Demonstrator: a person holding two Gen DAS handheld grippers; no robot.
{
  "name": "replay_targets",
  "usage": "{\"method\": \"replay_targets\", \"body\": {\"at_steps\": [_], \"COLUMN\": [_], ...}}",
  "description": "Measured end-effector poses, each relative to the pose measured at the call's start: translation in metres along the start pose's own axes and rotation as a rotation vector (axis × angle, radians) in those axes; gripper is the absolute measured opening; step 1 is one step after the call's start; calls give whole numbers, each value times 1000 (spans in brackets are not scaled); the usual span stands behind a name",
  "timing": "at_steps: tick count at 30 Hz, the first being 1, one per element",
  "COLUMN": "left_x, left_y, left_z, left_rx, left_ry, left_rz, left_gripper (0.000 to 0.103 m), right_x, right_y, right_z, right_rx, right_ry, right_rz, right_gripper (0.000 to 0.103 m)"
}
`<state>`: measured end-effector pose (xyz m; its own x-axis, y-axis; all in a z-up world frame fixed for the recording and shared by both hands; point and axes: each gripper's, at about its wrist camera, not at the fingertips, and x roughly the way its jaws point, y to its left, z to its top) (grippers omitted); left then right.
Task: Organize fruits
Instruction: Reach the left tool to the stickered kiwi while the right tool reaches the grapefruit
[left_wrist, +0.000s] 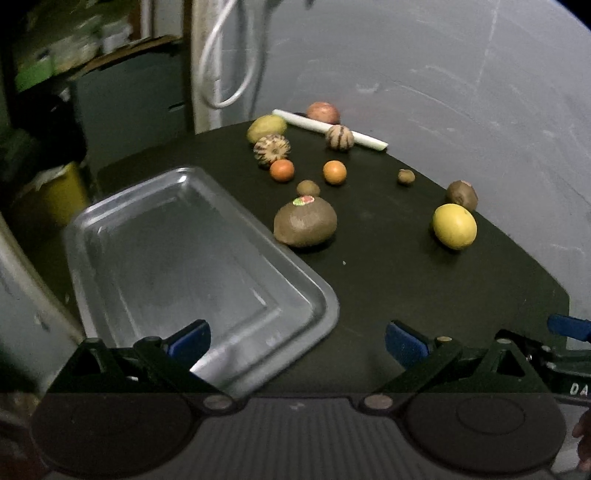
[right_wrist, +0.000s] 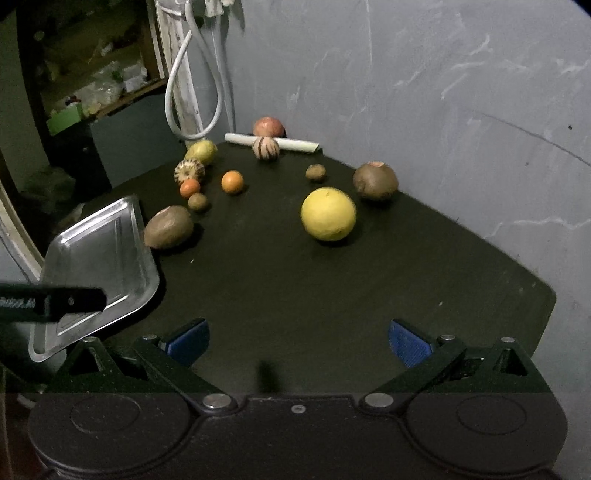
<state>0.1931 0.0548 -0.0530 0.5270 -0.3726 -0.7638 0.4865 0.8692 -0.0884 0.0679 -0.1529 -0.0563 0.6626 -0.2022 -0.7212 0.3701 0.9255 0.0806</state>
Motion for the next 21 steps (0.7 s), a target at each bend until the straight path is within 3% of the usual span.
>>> {"method": "replay_targets", "body": {"at_steps": [5,11,21], "left_x": [18,42,75], "left_y": [12,13,-6], "left_z": [17,38,64], "left_rx": [79,105,181], "left_ry": [-10,-13,-1], "left_rz": [-48,-80,-39], "left_gripper": [102,102,102], "right_x": [-10,-11,36], "right_y": [15,12,-16], "right_z": [-5,3,54], "right_rx": [-26,-47,-139], "right_ry": [13,25,17], "right_rz": [-16,-30,20], "right_gripper": [103,103,103]}}
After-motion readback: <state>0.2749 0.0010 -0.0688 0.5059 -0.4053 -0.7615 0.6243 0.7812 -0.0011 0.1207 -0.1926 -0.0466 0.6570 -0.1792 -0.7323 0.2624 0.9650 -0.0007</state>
